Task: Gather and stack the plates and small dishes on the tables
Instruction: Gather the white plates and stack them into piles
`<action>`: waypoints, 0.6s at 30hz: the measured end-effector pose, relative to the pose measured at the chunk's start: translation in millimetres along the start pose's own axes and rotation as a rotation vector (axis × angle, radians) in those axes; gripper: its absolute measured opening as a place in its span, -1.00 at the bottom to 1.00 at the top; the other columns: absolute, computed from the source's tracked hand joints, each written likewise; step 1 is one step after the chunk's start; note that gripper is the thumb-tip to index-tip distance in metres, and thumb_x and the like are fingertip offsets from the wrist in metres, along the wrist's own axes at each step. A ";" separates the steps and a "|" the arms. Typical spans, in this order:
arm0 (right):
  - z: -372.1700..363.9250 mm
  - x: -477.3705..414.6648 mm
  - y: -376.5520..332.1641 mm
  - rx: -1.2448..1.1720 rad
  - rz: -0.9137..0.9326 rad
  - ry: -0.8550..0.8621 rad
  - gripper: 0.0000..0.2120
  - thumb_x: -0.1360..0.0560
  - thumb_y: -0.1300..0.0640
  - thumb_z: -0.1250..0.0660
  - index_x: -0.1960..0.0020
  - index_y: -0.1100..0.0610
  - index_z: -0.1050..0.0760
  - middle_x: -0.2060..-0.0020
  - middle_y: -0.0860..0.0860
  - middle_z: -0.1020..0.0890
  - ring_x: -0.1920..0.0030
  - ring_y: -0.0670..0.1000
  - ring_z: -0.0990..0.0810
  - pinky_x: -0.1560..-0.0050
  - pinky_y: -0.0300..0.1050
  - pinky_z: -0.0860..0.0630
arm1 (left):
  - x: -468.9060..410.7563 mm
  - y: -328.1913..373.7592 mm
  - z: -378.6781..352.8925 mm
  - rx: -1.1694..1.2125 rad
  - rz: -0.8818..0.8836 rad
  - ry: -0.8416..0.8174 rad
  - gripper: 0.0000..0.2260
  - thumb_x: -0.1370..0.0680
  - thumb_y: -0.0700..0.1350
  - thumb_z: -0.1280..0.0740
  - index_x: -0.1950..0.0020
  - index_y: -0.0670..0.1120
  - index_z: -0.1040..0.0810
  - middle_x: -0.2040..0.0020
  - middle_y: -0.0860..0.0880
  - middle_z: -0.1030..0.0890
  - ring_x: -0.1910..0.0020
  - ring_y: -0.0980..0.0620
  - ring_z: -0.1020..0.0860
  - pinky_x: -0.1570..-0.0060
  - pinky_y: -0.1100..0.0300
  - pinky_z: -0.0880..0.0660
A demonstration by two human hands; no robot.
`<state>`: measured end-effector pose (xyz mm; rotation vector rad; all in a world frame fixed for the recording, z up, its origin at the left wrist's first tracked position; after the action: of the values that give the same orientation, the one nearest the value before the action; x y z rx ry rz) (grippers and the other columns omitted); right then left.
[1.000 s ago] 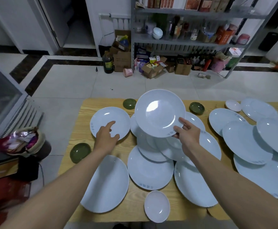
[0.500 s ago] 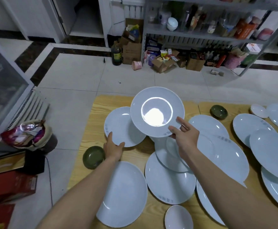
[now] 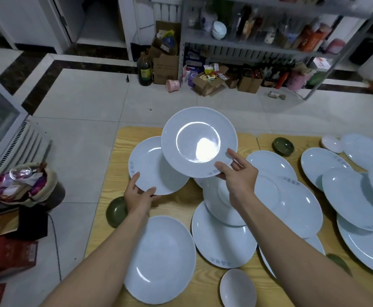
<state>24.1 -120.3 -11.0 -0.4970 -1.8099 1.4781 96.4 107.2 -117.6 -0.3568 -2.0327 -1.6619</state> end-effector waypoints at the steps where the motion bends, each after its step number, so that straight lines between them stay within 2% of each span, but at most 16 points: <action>1: 0.3 3.7 -3.1 -0.007 0.010 -0.005 -0.52 -0.40 0.42 -0.49 -0.28 0.13 -0.59 -0.03 -0.10 -0.65 0.08 -0.16 -0.68 0.10 -0.08 -0.68 | 3.5 4.8 3.5 0.015 -0.016 -0.015 -0.35 -0.44 -0.48 -0.39 -0.45 -0.01 -0.41 -0.27 -0.04 -0.53 -0.10 -0.03 -0.58 0.25 0.18 -0.63; 3: 1.1 13.1 -10.5 -0.016 0.030 -0.015 -0.51 -0.41 0.42 -0.49 -0.29 0.14 -0.57 0.04 -0.15 -0.64 0.16 -0.23 -0.69 0.12 -0.10 -0.68 | 11.6 13.7 12.1 0.040 -0.050 -0.044 -0.35 -0.44 -0.45 -0.42 -0.44 0.02 -0.42 -0.25 -0.04 -0.56 -0.08 0.02 -0.60 0.17 0.13 -0.65; 7: 6.6 38.7 -26.0 -0.049 0.068 -0.045 -0.51 -0.41 0.43 -0.48 -0.29 0.14 -0.57 0.07 -0.15 -0.65 0.18 -0.21 -0.70 0.11 -0.06 -0.68 | 39.5 20.4 32.6 0.027 -0.108 -0.076 -0.35 -0.42 -0.40 -0.47 -0.38 0.13 -0.47 -0.19 -0.30 -0.56 -0.12 -0.19 -0.63 0.02 -0.02 -0.64; 9: 10.1 53.1 -31.3 -0.066 0.081 -0.066 -0.51 -0.40 0.42 -0.49 -0.28 0.13 -0.58 0.00 -0.10 -0.66 0.07 -0.09 -0.71 0.06 0.01 -0.69 | 61.2 20.0 42.0 0.029 -0.123 -0.080 -0.34 -0.40 -0.39 -0.48 -0.36 0.16 -0.47 -0.15 -0.21 -0.64 -0.05 -0.12 -0.67 0.06 0.00 -0.64; 11: 15.4 69.4 -33.9 -0.085 0.091 -0.086 -0.51 -0.40 0.41 -0.50 -0.28 0.13 -0.59 -0.01 -0.08 -0.66 0.00 -0.02 -0.69 0.04 0.05 -0.68 | 84.9 20.6 50.8 0.072 -0.131 -0.082 -0.33 -0.41 -0.43 -0.46 -0.40 0.09 -0.45 -0.14 -0.13 -0.65 -0.04 -0.09 -0.67 0.14 0.04 -0.65; 15: 33.1 104.8 -32.4 -0.142 0.076 -0.144 -0.51 -0.42 0.43 -0.48 -0.31 0.17 -0.56 -0.12 0.03 -0.64 -0.02 0.00 -0.68 0.14 -0.06 -0.69 | 131.7 12.0 70.0 0.098 -0.182 -0.077 -0.34 -0.42 -0.45 -0.44 -0.42 0.00 -0.41 -0.18 -0.15 -0.62 -0.10 -0.12 -0.63 0.20 0.08 -0.65; 18: 50.5 126.5 -20.6 -0.140 0.044 -0.159 -0.52 -0.40 0.42 -0.50 -0.28 0.14 -0.58 -0.20 0.07 -0.62 -0.17 0.10 -0.64 0.10 -0.03 -0.69 | 165.1 0.0 87.3 0.081 -0.183 -0.028 -0.34 -0.42 -0.46 -0.43 -0.43 0.00 -0.41 -0.16 -0.18 -0.63 -0.06 -0.13 -0.64 0.24 0.12 -0.64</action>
<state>-93.1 -71.5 42.6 -0.5021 -2.0493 1.4623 -61.3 174.9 -43.9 -0.1715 -2.2031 -1.6819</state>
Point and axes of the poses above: each hand's wrist, its own x-axis away from the middle knuckle, its own z-axis out of the back of the hand, y = z × x, the point moved 2 cm from there along -x, towards the middle knuckle
